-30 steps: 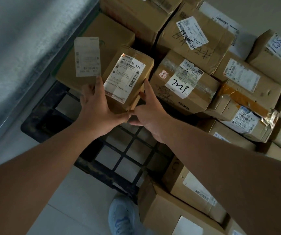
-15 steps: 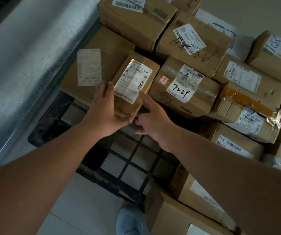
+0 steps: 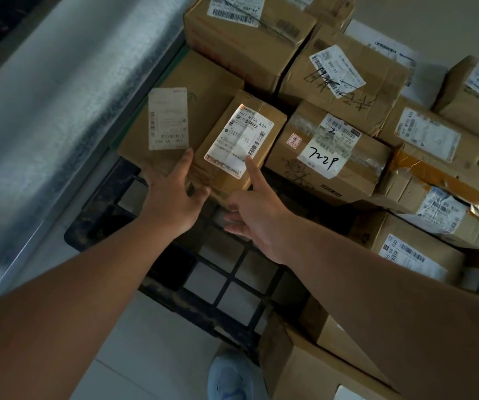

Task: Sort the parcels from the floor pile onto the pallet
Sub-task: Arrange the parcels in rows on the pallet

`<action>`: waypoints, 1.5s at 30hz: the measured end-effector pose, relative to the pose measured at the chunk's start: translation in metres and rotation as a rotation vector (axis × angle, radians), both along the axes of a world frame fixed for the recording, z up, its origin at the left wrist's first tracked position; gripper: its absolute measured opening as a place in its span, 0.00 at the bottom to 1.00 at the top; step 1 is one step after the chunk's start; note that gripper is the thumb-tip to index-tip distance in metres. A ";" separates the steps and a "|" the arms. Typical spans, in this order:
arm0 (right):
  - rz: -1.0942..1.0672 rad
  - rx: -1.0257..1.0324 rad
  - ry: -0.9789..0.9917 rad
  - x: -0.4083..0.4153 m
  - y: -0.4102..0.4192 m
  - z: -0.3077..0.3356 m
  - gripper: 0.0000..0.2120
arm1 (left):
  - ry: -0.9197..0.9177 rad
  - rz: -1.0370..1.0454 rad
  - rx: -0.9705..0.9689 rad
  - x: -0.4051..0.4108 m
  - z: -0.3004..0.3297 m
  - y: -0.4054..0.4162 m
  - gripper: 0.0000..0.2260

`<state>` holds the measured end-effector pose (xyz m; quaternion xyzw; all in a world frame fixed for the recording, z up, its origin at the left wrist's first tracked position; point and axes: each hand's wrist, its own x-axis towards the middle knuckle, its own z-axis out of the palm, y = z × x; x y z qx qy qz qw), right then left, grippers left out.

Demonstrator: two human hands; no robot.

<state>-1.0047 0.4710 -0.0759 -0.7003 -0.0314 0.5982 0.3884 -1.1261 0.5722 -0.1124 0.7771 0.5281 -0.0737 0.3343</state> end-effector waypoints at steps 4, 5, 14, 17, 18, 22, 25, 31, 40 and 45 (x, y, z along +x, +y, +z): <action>-0.054 0.016 -0.030 -0.004 0.003 0.002 0.40 | 0.060 -0.038 0.004 0.003 0.000 0.008 0.37; -0.061 0.020 -0.033 -0.005 0.004 0.002 0.39 | 0.081 -0.058 0.005 0.004 0.000 0.010 0.38; 0.019 -0.020 -0.298 -0.005 0.004 -0.005 0.33 | -0.140 -0.199 0.087 0.015 0.011 0.022 0.43; -0.027 0.020 -0.306 0.003 0.007 -0.007 0.31 | -0.264 -0.046 -0.143 0.020 0.009 0.025 0.43; -0.054 0.042 -0.293 0.004 0.009 -0.007 0.31 | -0.289 -0.001 -0.197 0.021 0.008 0.025 0.44; -0.128 0.062 -0.259 -0.001 0.010 -0.008 0.32 | -0.363 0.052 -0.229 0.020 0.008 0.027 0.45; -0.141 0.078 -0.249 -0.002 0.005 -0.006 0.32 | -0.405 0.058 -0.238 0.019 0.011 0.024 0.40; -0.156 0.149 -0.249 0.000 0.001 -0.002 0.30 | -0.473 0.106 -0.194 0.024 0.014 0.022 0.32; -0.065 0.115 -0.385 0.007 0.009 -0.009 0.29 | -0.213 -0.192 0.116 0.049 0.013 0.019 0.28; 0.003 0.103 -0.391 0.014 0.011 -0.001 0.29 | 0.130 -0.074 0.144 0.044 0.011 0.015 0.39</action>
